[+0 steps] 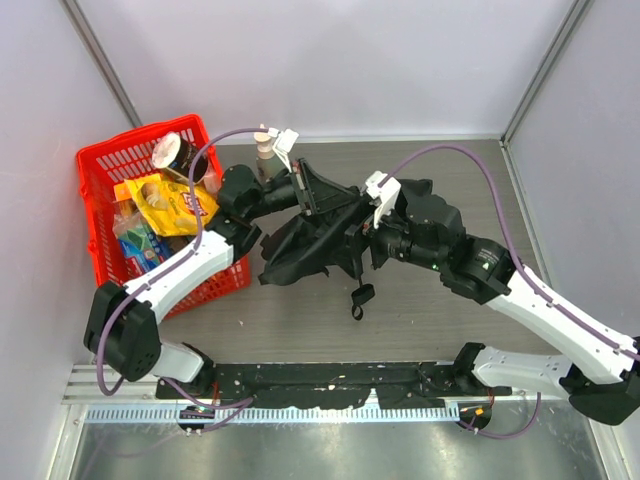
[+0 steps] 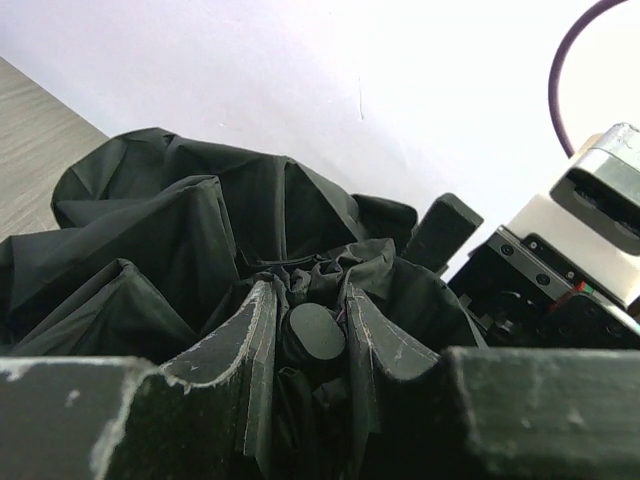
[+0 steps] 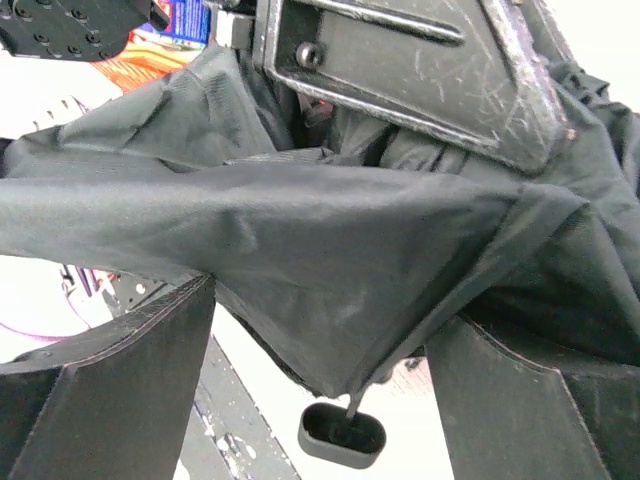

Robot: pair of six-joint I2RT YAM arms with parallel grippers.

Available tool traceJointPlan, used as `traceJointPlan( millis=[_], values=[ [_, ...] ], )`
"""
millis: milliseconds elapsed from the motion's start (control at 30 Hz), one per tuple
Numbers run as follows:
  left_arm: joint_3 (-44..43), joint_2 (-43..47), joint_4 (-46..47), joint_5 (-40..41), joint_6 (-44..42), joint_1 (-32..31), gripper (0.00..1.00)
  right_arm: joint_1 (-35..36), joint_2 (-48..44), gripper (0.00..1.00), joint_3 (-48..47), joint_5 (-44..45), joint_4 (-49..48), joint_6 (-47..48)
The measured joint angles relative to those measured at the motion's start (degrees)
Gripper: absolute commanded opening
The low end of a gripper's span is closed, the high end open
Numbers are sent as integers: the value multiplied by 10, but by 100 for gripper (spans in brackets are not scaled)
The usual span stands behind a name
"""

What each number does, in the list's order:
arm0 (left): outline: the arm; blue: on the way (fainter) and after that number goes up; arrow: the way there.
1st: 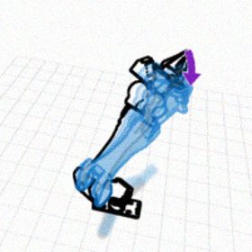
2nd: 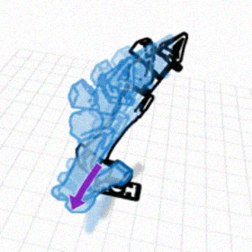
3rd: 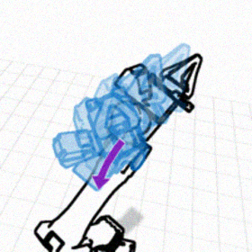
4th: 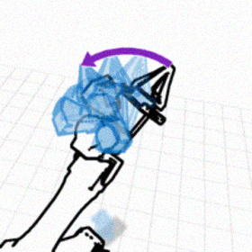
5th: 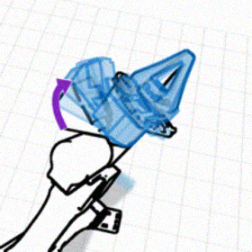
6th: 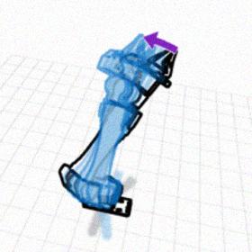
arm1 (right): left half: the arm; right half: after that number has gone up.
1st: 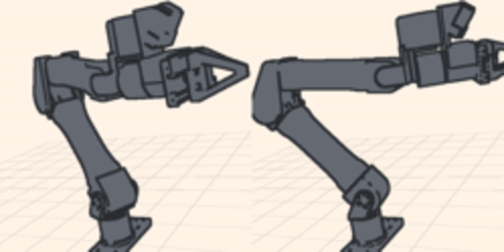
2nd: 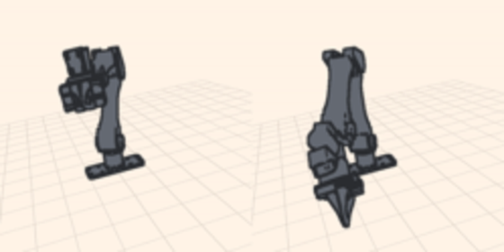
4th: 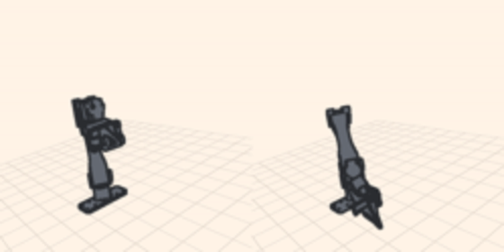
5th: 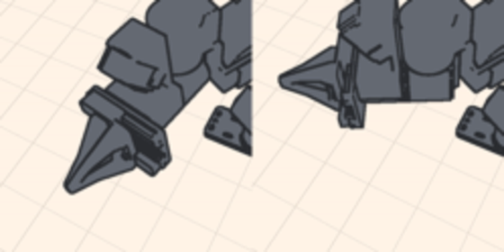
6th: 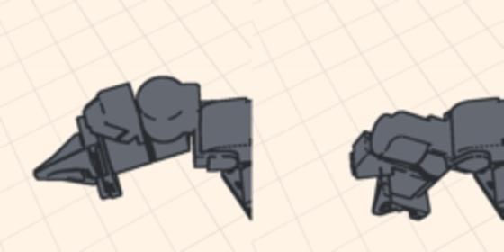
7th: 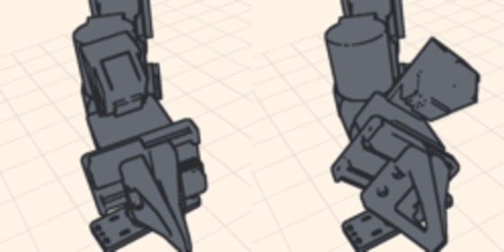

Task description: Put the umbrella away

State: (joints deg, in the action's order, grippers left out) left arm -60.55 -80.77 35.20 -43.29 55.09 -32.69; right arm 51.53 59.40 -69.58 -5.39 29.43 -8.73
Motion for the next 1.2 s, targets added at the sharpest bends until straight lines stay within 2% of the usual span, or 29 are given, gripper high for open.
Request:
traceJointPlan(
  millis=[133,267,567,1000,1200],
  values=[
    [-12,-6,-12,27,-1,-5,0,3,13,87,1,21,-19,-2],
    [-14,-18,-17,67,-1,-14,0,13,18,87,24,86,-52,-18],
    [-14,-32,-23,107,1,-24,0,23,24,87,25,216,-35,-46],
    [-45,-31,-91,84,-31,-30,0,19,-12,89,10,270,50,-26],
    [-46,-31,-39,39,12,-30,0,17,-33,91,12,233,27,-10]
  ],
)
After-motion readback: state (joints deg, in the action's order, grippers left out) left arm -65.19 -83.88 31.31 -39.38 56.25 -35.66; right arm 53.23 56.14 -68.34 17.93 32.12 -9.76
